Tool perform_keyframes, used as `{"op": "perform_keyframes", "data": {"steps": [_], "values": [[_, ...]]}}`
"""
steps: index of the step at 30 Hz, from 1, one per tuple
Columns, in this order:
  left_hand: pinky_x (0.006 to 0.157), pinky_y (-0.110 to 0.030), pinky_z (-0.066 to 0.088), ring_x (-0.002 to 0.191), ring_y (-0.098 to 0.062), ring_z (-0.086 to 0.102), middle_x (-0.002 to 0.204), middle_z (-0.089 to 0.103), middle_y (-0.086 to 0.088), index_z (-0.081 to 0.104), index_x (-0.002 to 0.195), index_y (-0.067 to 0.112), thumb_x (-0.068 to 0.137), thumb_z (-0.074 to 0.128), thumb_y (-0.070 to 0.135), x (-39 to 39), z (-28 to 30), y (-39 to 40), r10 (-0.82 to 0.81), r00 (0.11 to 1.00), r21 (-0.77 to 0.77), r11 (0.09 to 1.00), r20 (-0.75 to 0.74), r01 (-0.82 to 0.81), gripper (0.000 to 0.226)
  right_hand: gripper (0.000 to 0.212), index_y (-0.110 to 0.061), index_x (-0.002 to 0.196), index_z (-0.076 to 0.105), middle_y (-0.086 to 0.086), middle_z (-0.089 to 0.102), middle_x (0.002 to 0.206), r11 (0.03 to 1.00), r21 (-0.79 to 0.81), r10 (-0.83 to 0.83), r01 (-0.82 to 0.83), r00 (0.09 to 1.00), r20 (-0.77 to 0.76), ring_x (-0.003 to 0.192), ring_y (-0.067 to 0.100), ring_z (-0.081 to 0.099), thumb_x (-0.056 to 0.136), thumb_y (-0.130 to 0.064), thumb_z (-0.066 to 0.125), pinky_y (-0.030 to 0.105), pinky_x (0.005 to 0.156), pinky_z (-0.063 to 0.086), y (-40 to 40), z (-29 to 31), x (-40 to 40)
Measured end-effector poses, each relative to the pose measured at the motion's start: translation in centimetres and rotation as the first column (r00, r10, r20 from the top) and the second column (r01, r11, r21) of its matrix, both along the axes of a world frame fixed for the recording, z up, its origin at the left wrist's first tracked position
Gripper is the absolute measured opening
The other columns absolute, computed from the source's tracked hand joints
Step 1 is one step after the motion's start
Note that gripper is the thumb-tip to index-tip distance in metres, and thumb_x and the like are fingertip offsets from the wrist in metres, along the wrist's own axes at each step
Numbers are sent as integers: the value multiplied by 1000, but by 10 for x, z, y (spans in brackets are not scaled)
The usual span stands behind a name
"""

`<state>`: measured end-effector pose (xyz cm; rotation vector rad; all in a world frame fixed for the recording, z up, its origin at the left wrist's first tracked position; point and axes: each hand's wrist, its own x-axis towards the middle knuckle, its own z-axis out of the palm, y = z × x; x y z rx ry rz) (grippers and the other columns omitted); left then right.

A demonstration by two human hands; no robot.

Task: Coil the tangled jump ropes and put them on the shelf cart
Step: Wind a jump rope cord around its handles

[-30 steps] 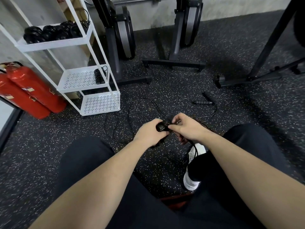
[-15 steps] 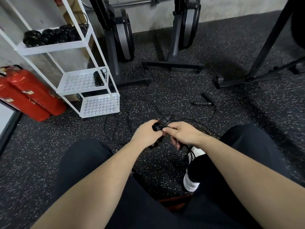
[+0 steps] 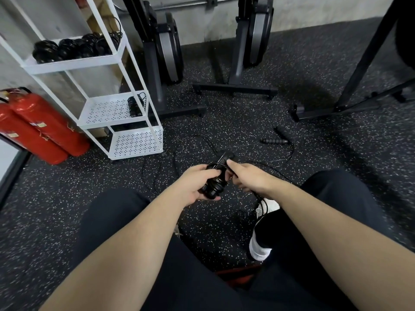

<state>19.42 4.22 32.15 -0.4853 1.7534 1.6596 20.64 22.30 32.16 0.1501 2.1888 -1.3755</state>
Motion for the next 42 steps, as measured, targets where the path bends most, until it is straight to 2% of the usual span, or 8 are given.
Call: {"op": "perform_keyframes", "data": {"steps": [3,9,15,20,27,32,38,42], "values": [[61,-42,61,94,-36,73,115,72,-23,64,123,11,96,70,11,-1,2,-4,36,998,57,998,44,-39,28,44,-17,86,57,-13,39,54,998,-63,8,-4,998,64,52,9,34,109,-48,34,23,52,30,0,-1,2],[59,-35,59,90,-29,74,111,75,-17,65,119,16,97,70,18,-1,8,-7,23,998,172,985,63,-33,24,41,-20,82,54,-14,37,54,982,-182,-49,54,998,35,51,7,31,106,-50,42,24,52,28,5,-2,-1],[57,-32,59,85,-26,75,108,76,-15,67,118,17,87,79,43,2,7,3,113,992,129,985,47,-118,42,43,-15,81,58,-13,46,58,998,-65,10,-21,986,-168,54,9,38,105,-49,46,27,56,32,4,4,5],[53,-31,59,68,-21,76,84,79,-9,70,115,13,84,75,58,0,6,9,207,975,117,969,84,-216,55,41,-19,76,56,-8,50,63,998,-56,-5,-7,975,-223,63,16,42,104,-49,48,31,60,32,-5,4,8],[54,-33,58,80,-25,74,108,75,-16,66,126,15,92,74,41,-2,7,3,170,985,148,974,35,-173,43,43,-25,67,53,-11,47,56,997,-68,-35,28,994,-107,52,11,37,97,-56,59,28,52,30,5,1,7],[57,-35,61,79,-25,70,98,73,-14,65,114,8,98,62,32,-4,15,2,244,965,216,941,98,-260,29,47,-24,70,61,-11,53,61,1000,0,18,-18,990,-137,59,12,45,97,-62,53,29,62,38,7,0,9],[39,-22,47,67,-19,72,85,76,-11,67,111,8,97,52,35,-6,12,-16,245,964,161,953,102,-259,34,26,-30,90,72,-16,46,56,991,17,136,-135,964,-231,50,5,38,102,-46,55,21,52,33,7,7,9],[34,-17,41,64,-17,71,88,75,-9,67,111,9,96,54,35,-11,18,-29,240,957,193,943,166,-270,32,33,-30,87,72,-6,46,63,990,-26,128,-138,960,-248,53,10,37,102,-51,52,23,53,33,5,8,11]]}}
